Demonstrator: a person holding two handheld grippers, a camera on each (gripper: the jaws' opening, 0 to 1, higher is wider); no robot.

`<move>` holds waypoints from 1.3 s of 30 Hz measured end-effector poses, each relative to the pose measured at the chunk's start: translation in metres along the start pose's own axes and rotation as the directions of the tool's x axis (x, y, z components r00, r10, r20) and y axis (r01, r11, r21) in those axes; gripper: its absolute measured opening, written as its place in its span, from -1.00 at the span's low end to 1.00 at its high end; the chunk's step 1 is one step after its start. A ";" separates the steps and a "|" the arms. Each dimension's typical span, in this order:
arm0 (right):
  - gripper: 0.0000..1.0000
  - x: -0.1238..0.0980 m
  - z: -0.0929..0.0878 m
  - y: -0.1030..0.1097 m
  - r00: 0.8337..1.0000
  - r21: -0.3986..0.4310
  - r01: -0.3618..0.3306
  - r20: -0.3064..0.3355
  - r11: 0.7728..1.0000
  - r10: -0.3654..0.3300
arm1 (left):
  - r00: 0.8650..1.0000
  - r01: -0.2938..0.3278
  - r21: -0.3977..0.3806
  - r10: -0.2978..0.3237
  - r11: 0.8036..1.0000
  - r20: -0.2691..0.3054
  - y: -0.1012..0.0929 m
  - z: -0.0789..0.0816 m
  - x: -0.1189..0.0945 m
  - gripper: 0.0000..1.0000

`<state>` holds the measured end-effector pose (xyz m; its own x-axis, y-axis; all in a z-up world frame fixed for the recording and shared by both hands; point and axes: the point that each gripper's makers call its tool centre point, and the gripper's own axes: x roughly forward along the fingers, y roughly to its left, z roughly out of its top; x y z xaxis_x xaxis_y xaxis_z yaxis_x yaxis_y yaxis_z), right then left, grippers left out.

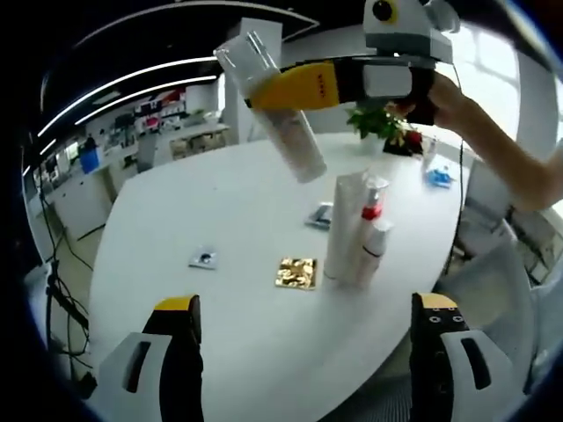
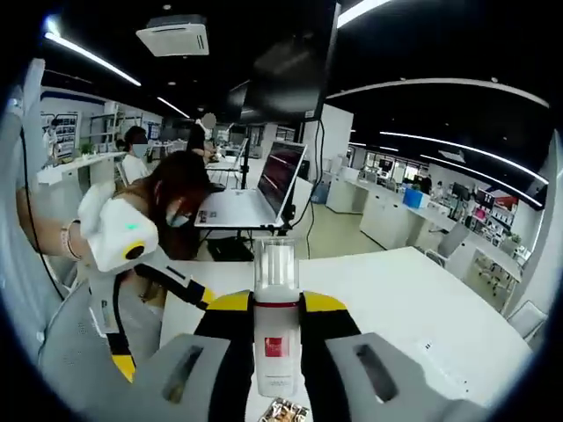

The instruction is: Arrange the skincare products in the storage area until every visible bottle or jar stands upright without overlapping.

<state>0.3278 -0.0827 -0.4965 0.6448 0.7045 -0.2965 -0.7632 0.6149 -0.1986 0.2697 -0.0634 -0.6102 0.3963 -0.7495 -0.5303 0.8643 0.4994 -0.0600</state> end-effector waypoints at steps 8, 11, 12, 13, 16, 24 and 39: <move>-0.63 -0.005 -0.010 0.030 1.000 0.042 0.002 0.020 0.999 -0.002 | 0.999 0.026 0.020 -0.027 0.999 0.045 -0.014 0.010 0.006 0.78; -0.63 -0.007 -0.015 0.039 1.000 0.057 0.005 0.017 0.998 -0.006 | 0.998 0.031 0.035 -0.033 0.999 0.056 -0.020 0.013 0.009 0.74; -0.63 -0.007 -0.015 0.040 1.000 0.060 0.006 0.019 0.998 -0.007 | 0.998 0.031 0.040 -0.034 0.999 0.061 -0.021 0.014 0.010 0.70; -0.63 -0.008 -0.017 0.042 1.000 0.068 0.008 0.019 0.998 -0.010 | 0.997 0.032 0.040 -0.034 0.999 0.067 -0.022 0.015 0.009 0.65; -0.63 -0.011 -0.020 0.045 0.999 0.121 0.023 0.034 0.992 -0.027 | 0.996 0.043 0.039 -0.046 0.998 0.076 -0.025 0.017 0.010 0.50; -0.63 -0.015 -0.037 0.059 0.996 0.174 0.072 0.033 0.982 -0.079 | 0.994 0.061 0.037 -0.064 0.997 0.085 -0.032 0.016 0.013 0.05; -0.63 -0.025 -0.065 0.059 0.978 0.360 0.164 0.062 0.918 -0.199 | 0.993 0.092 -0.017 -0.091 0.996 0.074 -0.042 0.007 0.022 -0.15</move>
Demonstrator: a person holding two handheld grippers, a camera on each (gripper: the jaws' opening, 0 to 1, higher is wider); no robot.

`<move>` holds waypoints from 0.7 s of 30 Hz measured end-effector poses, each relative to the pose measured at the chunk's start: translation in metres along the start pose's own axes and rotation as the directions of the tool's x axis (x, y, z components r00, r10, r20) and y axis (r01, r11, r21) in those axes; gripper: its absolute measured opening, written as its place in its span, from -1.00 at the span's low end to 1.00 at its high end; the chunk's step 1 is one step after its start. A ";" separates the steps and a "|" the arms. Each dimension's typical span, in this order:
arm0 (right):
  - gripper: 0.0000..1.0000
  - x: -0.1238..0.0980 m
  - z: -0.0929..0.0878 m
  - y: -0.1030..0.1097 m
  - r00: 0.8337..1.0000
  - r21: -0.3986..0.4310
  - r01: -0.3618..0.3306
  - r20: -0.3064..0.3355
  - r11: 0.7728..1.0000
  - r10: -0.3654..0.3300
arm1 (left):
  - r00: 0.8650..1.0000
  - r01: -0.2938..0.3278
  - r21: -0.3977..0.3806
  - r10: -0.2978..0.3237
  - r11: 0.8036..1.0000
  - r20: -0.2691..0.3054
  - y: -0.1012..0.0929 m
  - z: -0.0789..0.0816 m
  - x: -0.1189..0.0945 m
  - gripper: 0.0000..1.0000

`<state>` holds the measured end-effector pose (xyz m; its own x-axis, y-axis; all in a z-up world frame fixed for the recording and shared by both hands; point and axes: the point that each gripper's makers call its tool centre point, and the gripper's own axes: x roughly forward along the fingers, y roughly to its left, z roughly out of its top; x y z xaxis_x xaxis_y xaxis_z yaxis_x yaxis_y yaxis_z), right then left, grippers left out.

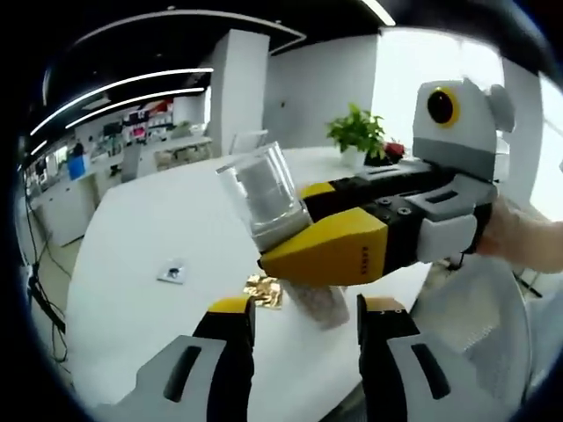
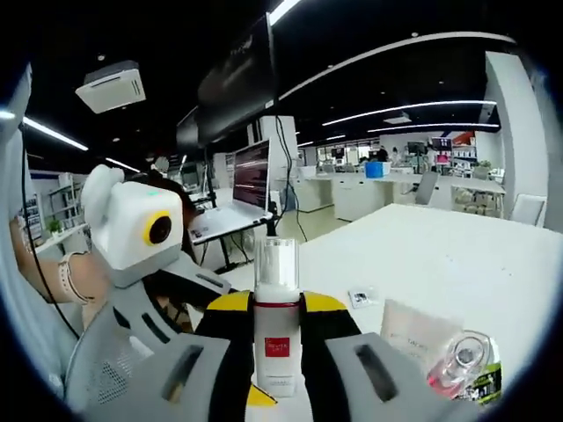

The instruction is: Arrange the skincare products in the storage area until every visible bottle or jar stands upright without overlapping.

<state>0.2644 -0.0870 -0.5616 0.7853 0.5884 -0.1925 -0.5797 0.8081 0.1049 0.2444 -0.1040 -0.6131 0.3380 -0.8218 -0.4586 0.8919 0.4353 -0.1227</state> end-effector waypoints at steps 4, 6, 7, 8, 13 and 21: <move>-0.63 -0.001 -0.002 -0.003 0.999 0.033 0.025 0.024 0.999 -0.026 | 1.000 -0.006 -0.004 0.006 1.000 0.022 -0.001 0.004 0.003 -0.22; -0.63 -0.002 -0.004 -0.004 0.999 0.049 0.031 0.026 0.998 -0.032 | 1.000 -0.008 -0.006 0.008 1.000 0.019 -0.001 0.004 0.005 -0.26; -0.63 -0.003 -0.005 -0.004 0.999 0.050 0.036 0.025 0.998 -0.037 | 1.000 -0.014 -0.014 0.014 1.000 0.017 0.000 0.003 0.005 -0.29; -0.63 -0.003 -0.006 -0.005 0.999 0.053 0.039 0.023 0.998 -0.040 | 1.000 -0.013 -0.018 0.013 1.000 0.019 0.000 0.003 0.005 -0.30; -0.63 -0.010 -0.013 -0.009 0.998 0.083 0.052 0.017 0.995 -0.054 | 1.000 -0.016 -0.034 0.017 0.999 0.020 0.001 0.001 0.005 -0.25; -0.63 -0.014 -0.021 -0.011 0.997 0.073 0.075 -0.006 0.994 -0.075 | 1.000 0.020 -0.011 -0.020 1.000 -0.015 -0.005 -0.009 0.011 -0.48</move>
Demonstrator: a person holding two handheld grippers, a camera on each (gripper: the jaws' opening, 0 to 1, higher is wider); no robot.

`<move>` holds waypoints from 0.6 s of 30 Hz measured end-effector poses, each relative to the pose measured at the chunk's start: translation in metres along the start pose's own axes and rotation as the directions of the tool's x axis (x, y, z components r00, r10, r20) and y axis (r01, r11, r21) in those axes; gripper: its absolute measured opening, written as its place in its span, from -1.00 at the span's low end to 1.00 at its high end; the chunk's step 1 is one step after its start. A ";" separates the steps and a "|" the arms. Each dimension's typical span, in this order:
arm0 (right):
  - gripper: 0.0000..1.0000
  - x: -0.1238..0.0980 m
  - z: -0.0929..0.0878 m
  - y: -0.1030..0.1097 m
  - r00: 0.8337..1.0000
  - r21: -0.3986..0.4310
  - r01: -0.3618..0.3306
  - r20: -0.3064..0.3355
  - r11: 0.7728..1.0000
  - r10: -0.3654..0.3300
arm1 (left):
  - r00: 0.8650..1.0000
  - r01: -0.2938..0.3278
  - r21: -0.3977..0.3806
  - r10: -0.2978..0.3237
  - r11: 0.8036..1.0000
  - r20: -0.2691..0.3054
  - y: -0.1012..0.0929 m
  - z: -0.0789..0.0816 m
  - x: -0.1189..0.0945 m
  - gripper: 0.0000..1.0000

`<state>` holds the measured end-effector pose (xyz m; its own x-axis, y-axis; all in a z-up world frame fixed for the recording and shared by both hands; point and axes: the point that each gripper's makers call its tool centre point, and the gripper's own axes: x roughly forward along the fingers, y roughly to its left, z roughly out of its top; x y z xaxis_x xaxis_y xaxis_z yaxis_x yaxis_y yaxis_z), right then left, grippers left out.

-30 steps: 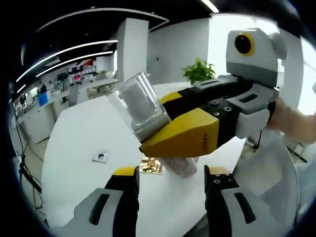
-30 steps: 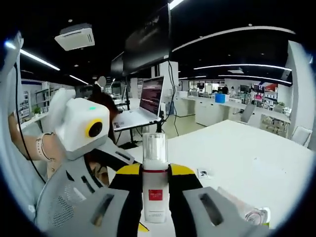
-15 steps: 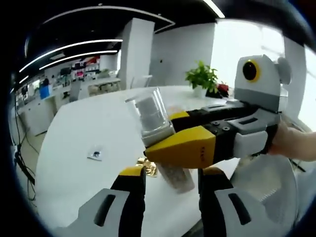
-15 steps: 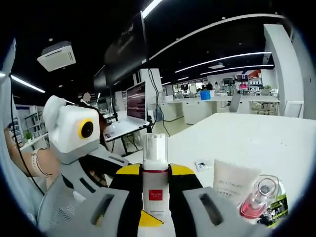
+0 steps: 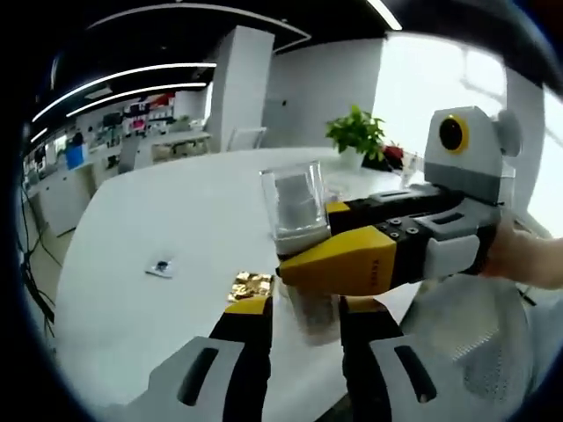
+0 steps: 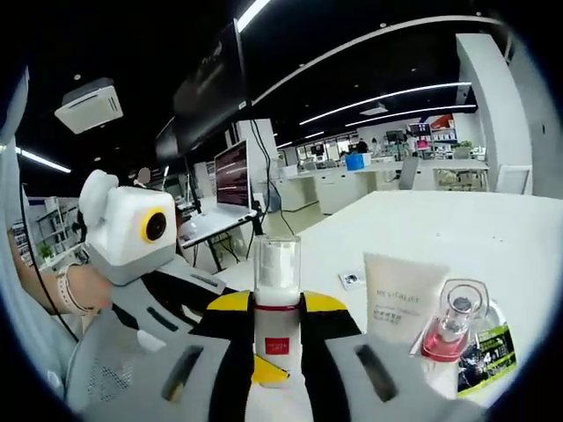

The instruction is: Arrange the skincare products in the storage area until every visible bottle or jar stands upright without overlapping.

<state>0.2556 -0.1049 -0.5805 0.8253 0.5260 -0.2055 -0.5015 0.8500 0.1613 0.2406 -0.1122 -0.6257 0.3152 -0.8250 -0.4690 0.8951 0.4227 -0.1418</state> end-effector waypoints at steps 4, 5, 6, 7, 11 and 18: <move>-0.63 -0.001 -0.006 -0.002 1.000 0.006 0.012 -0.017 1.000 -0.012 | 1.000 0.000 0.011 0.000 1.000 -0.028 0.001 -0.007 0.002 -0.51; -0.63 -0.001 -0.008 -0.002 1.000 0.001 0.013 -0.023 1.000 -0.013 | 0.999 -0.004 0.019 0.005 1.000 -0.037 0.002 -0.008 0.003 -0.49; -0.63 -0.001 -0.012 -0.002 0.999 -0.005 0.017 -0.035 1.000 -0.017 | 0.999 -0.014 0.056 0.017 0.998 -0.049 0.003 -0.011 0.004 -0.46; -0.63 -0.001 -0.014 -0.003 0.999 -0.008 0.021 -0.042 1.000 -0.021 | 0.998 -0.025 0.074 0.029 0.997 -0.056 0.005 -0.012 0.004 -0.44; -0.63 -0.001 -0.023 -0.005 0.998 0.002 0.030 -0.056 1.000 -0.030 | 0.997 -0.009 0.107 0.018 0.994 -0.080 0.001 -0.015 0.006 -0.45; -0.63 -0.004 -0.022 -0.008 0.998 0.032 0.049 -0.043 0.998 -0.047 | 0.999 0.001 0.177 0.007 0.984 -0.045 -0.006 -0.004 0.009 -0.63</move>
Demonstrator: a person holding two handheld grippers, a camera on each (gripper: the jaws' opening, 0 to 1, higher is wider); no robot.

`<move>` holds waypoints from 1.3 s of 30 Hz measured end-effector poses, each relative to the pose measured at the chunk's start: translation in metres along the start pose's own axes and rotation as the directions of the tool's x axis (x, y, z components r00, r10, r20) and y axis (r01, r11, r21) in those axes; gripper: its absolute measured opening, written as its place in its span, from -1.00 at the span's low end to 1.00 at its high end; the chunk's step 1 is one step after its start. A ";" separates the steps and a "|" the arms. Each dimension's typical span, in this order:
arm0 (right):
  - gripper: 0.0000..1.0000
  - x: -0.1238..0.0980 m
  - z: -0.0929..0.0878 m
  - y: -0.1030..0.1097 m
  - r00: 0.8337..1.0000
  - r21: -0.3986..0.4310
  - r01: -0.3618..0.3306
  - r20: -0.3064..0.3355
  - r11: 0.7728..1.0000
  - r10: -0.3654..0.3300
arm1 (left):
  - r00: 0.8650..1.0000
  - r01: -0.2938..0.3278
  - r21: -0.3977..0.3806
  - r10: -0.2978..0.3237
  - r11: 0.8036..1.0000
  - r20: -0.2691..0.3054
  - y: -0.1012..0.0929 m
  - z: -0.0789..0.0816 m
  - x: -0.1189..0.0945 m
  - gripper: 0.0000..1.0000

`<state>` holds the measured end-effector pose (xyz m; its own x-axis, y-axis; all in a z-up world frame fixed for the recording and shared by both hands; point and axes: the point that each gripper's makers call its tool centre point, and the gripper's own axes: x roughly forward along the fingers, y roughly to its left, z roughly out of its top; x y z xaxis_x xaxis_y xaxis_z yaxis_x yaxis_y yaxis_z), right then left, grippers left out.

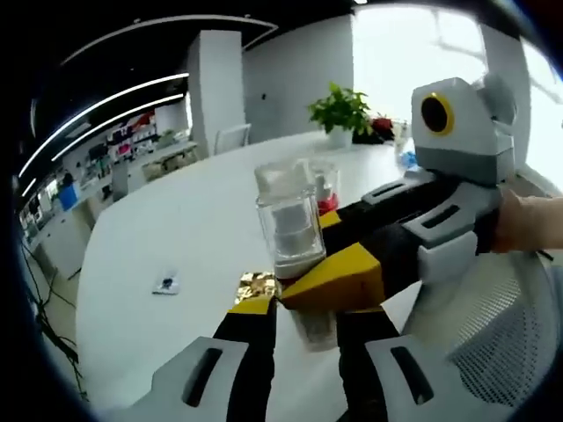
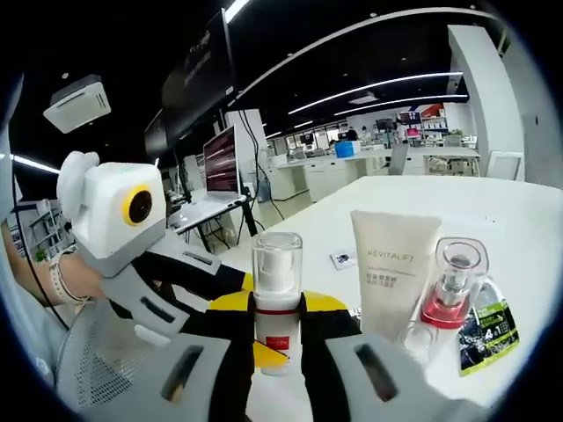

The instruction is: Arrange the skincare products in the storage area until every visible bottle or jar stands upright without overlapping.

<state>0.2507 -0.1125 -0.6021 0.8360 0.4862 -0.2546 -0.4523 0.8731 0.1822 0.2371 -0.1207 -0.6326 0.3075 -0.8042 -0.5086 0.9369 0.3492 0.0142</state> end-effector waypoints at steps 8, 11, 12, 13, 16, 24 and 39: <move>-0.60 -0.005 0.008 -0.002 1.000 -0.029 -0.002 0.006 1.000 0.002 | 0.997 0.060 -0.043 -0.058 0.997 0.047 0.002 0.008 -0.001 -0.68; -0.60 -0.006 0.012 -0.003 0.999 -0.027 -0.018 0.031 0.999 0.019 | 0.992 0.109 -0.075 -0.103 0.991 0.071 0.002 0.011 -0.002 -0.69; -0.60 -0.007 0.014 -0.003 0.999 -0.042 -0.016 0.040 0.999 0.017 | 0.992 0.108 -0.069 -0.104 0.992 0.069 0.003 0.011 -0.002 -0.69; -0.60 -0.008 0.017 -0.004 0.999 -0.060 -0.009 0.052 0.998 0.012 | 0.994 0.096 -0.047 -0.093 0.994 0.054 0.006 0.009 -0.001 -0.69; -0.57 -0.010 0.029 -0.003 0.995 -0.046 -0.033 0.096 0.998 0.038 | 0.992 0.123 -0.028 -0.122 0.992 0.031 0.006 0.003 0.000 -0.69; -0.53 -0.014 0.039 0.010 0.974 -0.071 -0.169 0.142 0.983 0.177 | 0.955 0.287 0.004 -0.286 0.958 0.079 -0.008 0.004 -0.006 -0.70; -0.61 0.005 0.001 0.004 0.997 -0.137 -0.071 -0.029 0.988 0.068 | 0.967 0.241 0.104 -0.230 0.965 -0.106 -0.002 -0.031 0.022 -0.69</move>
<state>0.2533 -0.1067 -0.6020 0.7940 0.5450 -0.2691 -0.5488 0.8332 0.0681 0.2367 -0.1237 -0.6706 0.0646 -0.8077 -0.5861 0.9954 0.0938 -0.0196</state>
